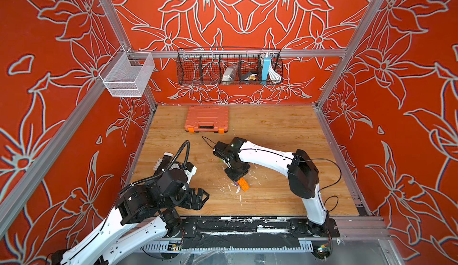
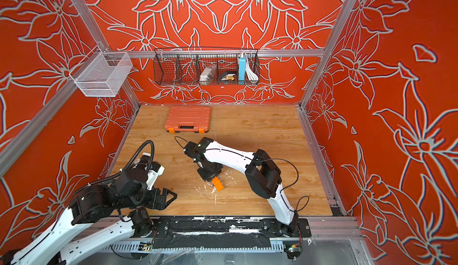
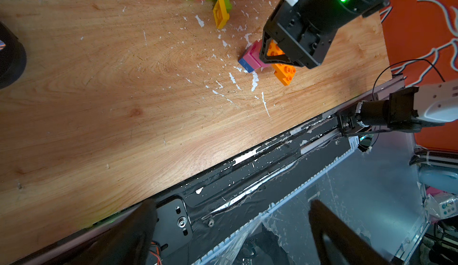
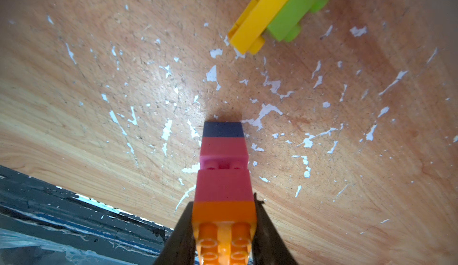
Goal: Assemble the letter r with lego
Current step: Assemble the lego brick with the lego brick.
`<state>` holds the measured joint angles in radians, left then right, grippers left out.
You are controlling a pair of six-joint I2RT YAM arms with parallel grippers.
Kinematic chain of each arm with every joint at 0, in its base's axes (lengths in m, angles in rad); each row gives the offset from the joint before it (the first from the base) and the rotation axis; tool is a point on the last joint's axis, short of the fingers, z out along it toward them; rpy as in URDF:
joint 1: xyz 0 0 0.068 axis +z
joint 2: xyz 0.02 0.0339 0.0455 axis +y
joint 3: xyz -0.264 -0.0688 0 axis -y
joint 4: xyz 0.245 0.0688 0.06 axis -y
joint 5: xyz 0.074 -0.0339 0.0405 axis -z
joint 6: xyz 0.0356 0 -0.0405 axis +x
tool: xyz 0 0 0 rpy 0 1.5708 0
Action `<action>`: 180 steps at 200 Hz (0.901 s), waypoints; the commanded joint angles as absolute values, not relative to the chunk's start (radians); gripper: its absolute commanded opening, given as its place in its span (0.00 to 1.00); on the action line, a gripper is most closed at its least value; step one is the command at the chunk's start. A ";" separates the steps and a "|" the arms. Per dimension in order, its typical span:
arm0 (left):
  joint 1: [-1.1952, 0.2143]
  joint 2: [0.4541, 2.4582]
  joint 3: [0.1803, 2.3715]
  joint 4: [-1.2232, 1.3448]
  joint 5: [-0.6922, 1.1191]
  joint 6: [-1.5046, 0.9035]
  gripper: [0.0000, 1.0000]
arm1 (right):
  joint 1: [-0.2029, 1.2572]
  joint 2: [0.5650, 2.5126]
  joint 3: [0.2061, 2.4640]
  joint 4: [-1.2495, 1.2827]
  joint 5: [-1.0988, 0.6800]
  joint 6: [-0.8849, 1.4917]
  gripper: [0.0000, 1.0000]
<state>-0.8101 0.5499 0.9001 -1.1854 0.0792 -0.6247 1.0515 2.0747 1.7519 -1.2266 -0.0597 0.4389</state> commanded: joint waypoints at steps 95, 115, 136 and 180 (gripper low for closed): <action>-0.802 0.541 0.892 -1.169 0.095 -0.613 0.96 | 1.040 2.120 1.794 -1.264 -0.031 0.472 0.00; -0.802 0.541 0.893 -1.167 0.096 -0.613 0.96 | 1.039 2.129 1.790 -1.266 -0.033 0.473 0.00; -0.802 0.540 0.892 -1.171 0.097 -0.612 0.96 | 1.040 2.137 1.778 -1.258 -0.043 0.468 0.00; -0.802 0.536 0.892 -1.172 0.097 -0.612 0.96 | 1.037 2.183 1.767 -1.250 -0.073 0.426 0.00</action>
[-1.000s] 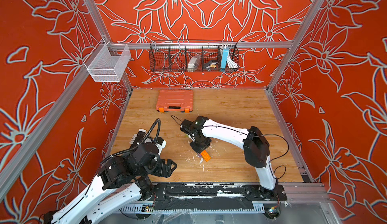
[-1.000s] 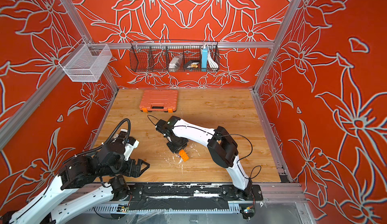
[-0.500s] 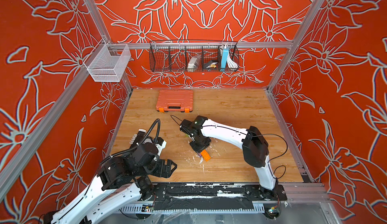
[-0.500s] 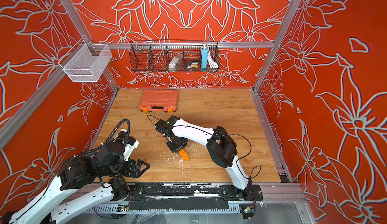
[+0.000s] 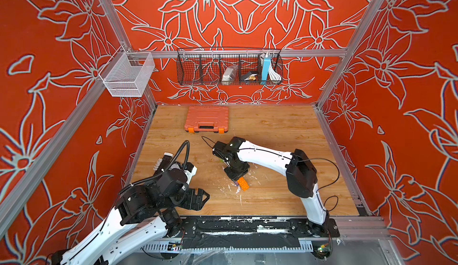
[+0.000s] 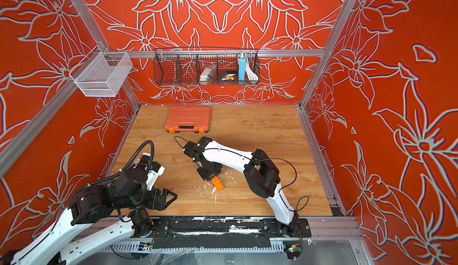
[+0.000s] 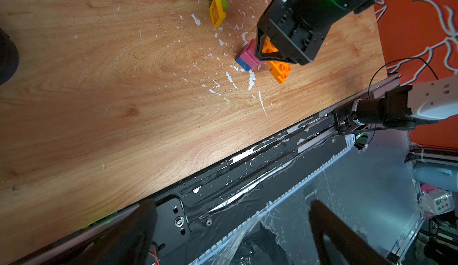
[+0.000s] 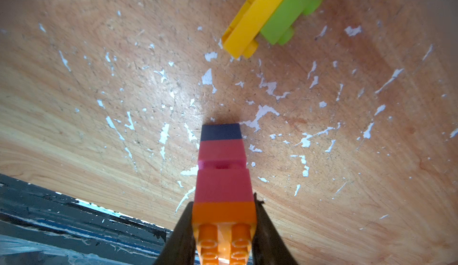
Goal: Assemble the letter r with lego
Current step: Assemble the lego brick with the lego brick.
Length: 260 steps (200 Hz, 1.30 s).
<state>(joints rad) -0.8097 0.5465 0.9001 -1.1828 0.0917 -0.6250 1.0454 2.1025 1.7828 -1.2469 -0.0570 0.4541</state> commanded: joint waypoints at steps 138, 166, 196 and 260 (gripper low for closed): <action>-0.803 0.559 0.891 -1.173 0.101 -0.612 0.96 | 1.018 2.375 1.790 -1.205 -0.122 0.320 0.00; -0.803 0.569 0.891 -1.173 0.104 -0.611 0.96 | 1.017 2.421 1.836 -1.222 -0.110 0.304 0.00; -0.802 0.578 0.891 -1.171 0.105 -0.609 0.96 | 1.016 2.454 1.876 -1.237 -0.095 0.291 0.00; -0.803 0.587 0.892 -1.163 0.107 -0.602 0.96 | 1.006 2.488 1.943 -1.245 -0.085 0.290 0.00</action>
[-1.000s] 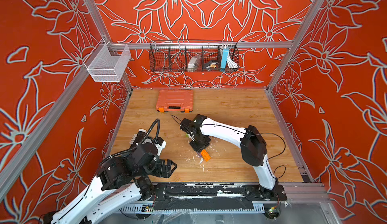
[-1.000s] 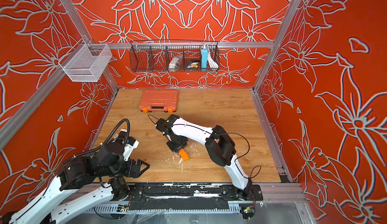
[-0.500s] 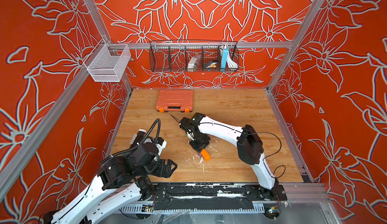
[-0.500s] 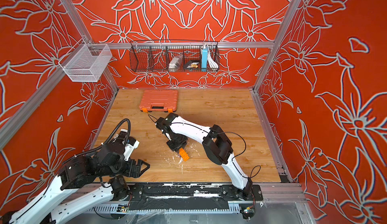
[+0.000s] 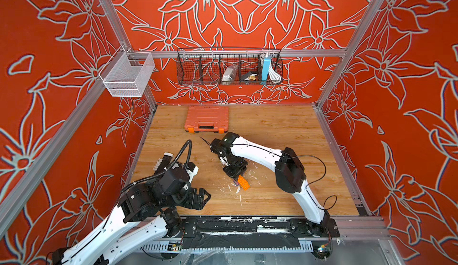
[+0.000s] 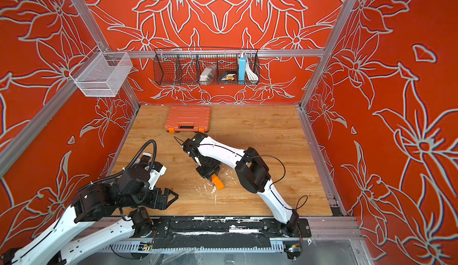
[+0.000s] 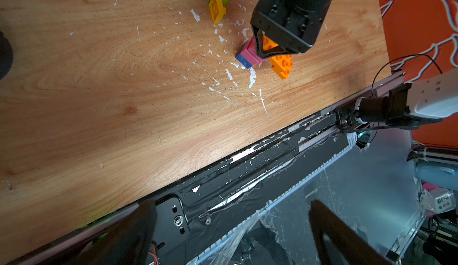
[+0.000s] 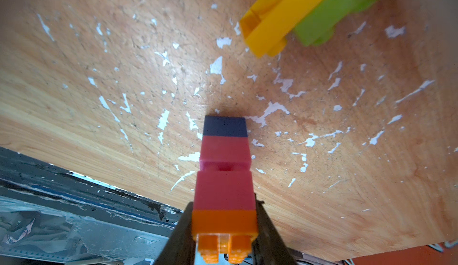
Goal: Assemble the letter r with lego
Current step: Assemble the lego brick with the lego brick.
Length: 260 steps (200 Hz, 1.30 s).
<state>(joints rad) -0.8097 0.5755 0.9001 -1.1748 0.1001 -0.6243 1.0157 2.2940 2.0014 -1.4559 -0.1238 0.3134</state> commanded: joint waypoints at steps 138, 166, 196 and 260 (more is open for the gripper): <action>-0.802 0.576 0.891 -1.165 0.104 -0.604 0.96 | 1.000 2.396 1.962 -1.249 -0.051 0.304 0.15; -0.802 0.574 0.892 -1.165 0.104 -0.605 0.96 | 1.000 2.380 1.972 -1.259 -0.049 0.298 0.25; -0.802 0.569 0.892 -1.165 0.101 -0.606 0.96 | 1.002 2.365 1.982 -1.269 -0.048 0.297 0.30; -0.802 0.565 0.891 -1.165 0.100 -0.609 0.96 | 1.008 2.334 1.960 -1.252 -0.074 0.292 0.33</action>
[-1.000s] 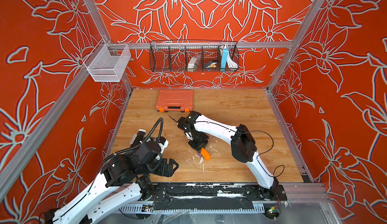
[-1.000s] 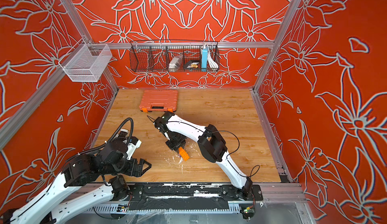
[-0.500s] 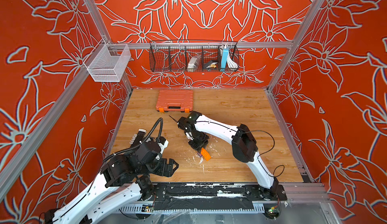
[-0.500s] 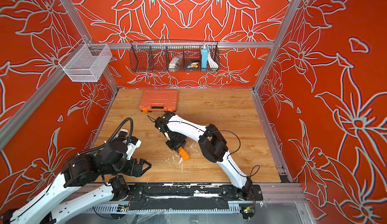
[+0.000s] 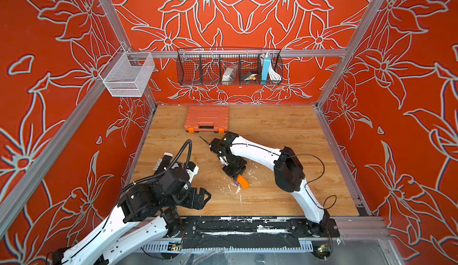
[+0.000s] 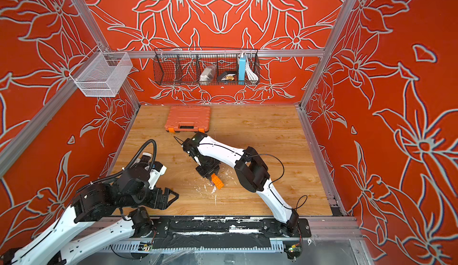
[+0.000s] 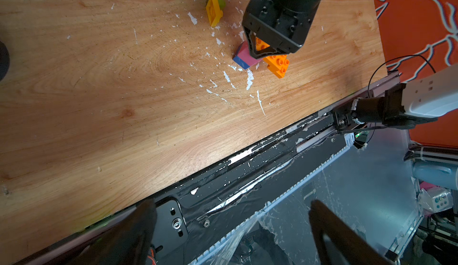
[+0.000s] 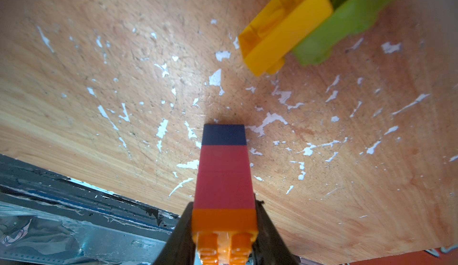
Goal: Assemble the letter r with lego
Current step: Assemble the lego brick with the lego brick.
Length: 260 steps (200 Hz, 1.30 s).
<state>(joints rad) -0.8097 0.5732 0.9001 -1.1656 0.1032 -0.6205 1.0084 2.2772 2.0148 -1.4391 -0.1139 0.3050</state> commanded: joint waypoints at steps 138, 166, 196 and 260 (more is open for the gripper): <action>-0.803 0.565 0.890 -1.166 0.095 -0.616 0.96 | 1.022 2.144 1.969 -1.288 -0.072 0.324 0.66; -0.803 0.565 0.890 -1.170 0.094 -0.618 0.96 | 1.021 2.064 1.926 -1.283 -0.060 0.346 0.60; -0.802 0.565 0.889 -1.172 0.092 -0.620 0.96 | 1.018 1.973 1.824 -1.235 -0.050 0.366 0.53; -0.802 0.590 0.890 -1.191 0.081 -0.630 0.96 | 1.017 1.949 1.711 -1.186 -0.040 0.349 0.37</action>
<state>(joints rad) -0.8097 0.5739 0.9001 -1.1687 0.0986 -0.6258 1.0149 1.9438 1.7260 -1.2022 -0.0719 0.3546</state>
